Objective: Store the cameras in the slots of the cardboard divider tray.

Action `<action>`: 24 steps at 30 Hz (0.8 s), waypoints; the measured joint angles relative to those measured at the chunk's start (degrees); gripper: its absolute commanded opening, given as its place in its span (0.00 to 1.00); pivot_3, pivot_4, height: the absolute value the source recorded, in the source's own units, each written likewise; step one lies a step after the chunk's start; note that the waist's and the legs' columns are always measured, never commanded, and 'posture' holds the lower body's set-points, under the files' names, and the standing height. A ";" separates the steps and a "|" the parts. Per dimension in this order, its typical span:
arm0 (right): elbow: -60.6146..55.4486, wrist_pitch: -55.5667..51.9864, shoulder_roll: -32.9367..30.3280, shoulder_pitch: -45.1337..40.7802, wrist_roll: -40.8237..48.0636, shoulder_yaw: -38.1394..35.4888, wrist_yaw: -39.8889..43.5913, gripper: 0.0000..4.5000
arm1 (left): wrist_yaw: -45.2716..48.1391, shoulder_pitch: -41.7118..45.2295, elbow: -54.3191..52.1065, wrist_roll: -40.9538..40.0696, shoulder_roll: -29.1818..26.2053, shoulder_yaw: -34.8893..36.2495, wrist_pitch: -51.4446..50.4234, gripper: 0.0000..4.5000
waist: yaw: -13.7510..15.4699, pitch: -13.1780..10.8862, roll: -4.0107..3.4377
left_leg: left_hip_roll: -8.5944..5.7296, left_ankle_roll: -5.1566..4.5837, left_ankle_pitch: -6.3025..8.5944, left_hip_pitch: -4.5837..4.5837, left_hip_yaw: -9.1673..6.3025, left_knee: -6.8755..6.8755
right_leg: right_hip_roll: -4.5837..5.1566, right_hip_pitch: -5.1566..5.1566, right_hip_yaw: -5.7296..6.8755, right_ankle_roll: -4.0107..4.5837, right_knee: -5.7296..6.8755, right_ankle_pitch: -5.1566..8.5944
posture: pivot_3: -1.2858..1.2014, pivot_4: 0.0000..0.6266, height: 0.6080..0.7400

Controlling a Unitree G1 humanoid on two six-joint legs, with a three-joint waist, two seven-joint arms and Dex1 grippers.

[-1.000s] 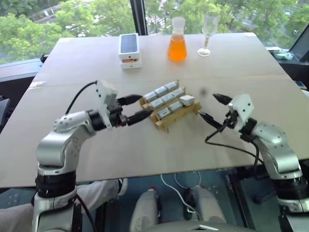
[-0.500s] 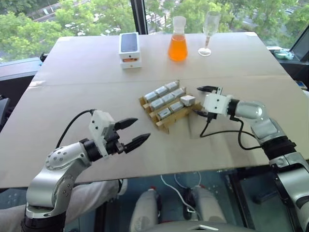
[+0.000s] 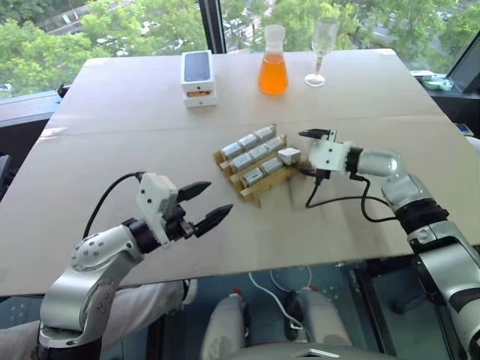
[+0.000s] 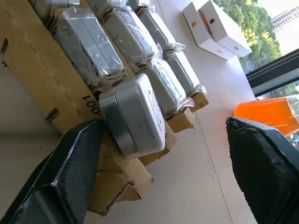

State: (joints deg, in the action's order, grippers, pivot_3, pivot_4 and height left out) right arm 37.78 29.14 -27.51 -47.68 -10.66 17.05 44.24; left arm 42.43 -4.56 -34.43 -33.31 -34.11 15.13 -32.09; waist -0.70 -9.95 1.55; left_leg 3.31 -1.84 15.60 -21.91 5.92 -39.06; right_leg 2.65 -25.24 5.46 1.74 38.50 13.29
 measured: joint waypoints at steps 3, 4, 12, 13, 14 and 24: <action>2.23 2.19 0.06 -0.93 -1.97 0.69 -0.48 0.52 | -0.38 -0.08 -0.04 -0.45 0.00 0.00 0.02 0.87 | -0.02 0.00 0.00 | 0.00 0.00 0.00 0.00 0.00 0.00 | 0.00 0.00 0.00 0.00 0.00 0.00 | 0.52 0.24 1.00; 2.77 2.86 0.06 -0.99 -2.50 0.94 -0.57 0.41 | -0.40 -0.11 -0.05 -0.55 -0.01 0.00 0.03 0.87 | -0.02 0.00 -0.01 | 0.00 0.00 0.00 0.00 0.00 0.01 | 0.00 0.00 0.01 0.00 0.00 0.00 | 0.52 0.24 1.00; 5.96 7.89 -0.34 -3.11 -5.45 2.31 -0.60 0.14 | -0.39 -0.34 -0.09 -0.73 -0.02 -0.01 0.15 0.87 | -0.09 -0.02 -0.03 | 0.00 0.04 -0.03 0.00 0.02 0.03 | -0.01 -0.01 -0.01 0.00 0.00 0.00 | 0.52 0.24 1.00; 6.12 8.34 -0.46 -3.67 -5.75 2.42 -0.39 0.14 | -0.38 -0.35 -0.10 -0.74 -0.02 -0.01 0.15 0.87 | -0.09 -0.03 -0.04 | 0.00 0.05 -0.03 0.00 0.02 0.03 | -0.01 -0.02 -0.01 0.00 0.00 0.00 | 0.52 0.24 1.00; 6.29 9.17 -0.69 -4.65 -6.13 2.69 0.04 0.14 | -0.36 -0.38 -0.10 -0.74 -0.03 -0.02 0.17 0.87 | -0.11 -0.04 -0.05 | 0.00 0.05 -0.03 0.00 0.02 0.04 | -0.01 -0.03 -0.01 0.00 0.00 0.00 | 0.52 0.24 1.00; 15.15 14.69 -1.77 -19.45 -7.52 7.83 15.28 0.14 | -0.36 -0.05 -0.09 -0.61 -0.05 -2.10 1.20 0.87 | -0.07 -0.06 -0.09 | 0.00 0.04 -0.02 -0.03 0.04 0.09 | 0.01 -0.07 -0.01 0.02 -0.03 0.00 | 0.52 0.24 1.00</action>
State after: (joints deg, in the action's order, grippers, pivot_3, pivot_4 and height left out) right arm 52.93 43.83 -29.29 -67.13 -18.18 24.88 59.52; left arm 42.07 -4.61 -34.52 -33.92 -34.16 13.02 -30.89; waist -0.77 -10.01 1.46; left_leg 3.31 -1.80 15.58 -21.93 5.95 -38.97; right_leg 2.66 -25.30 5.45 1.76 38.47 13.29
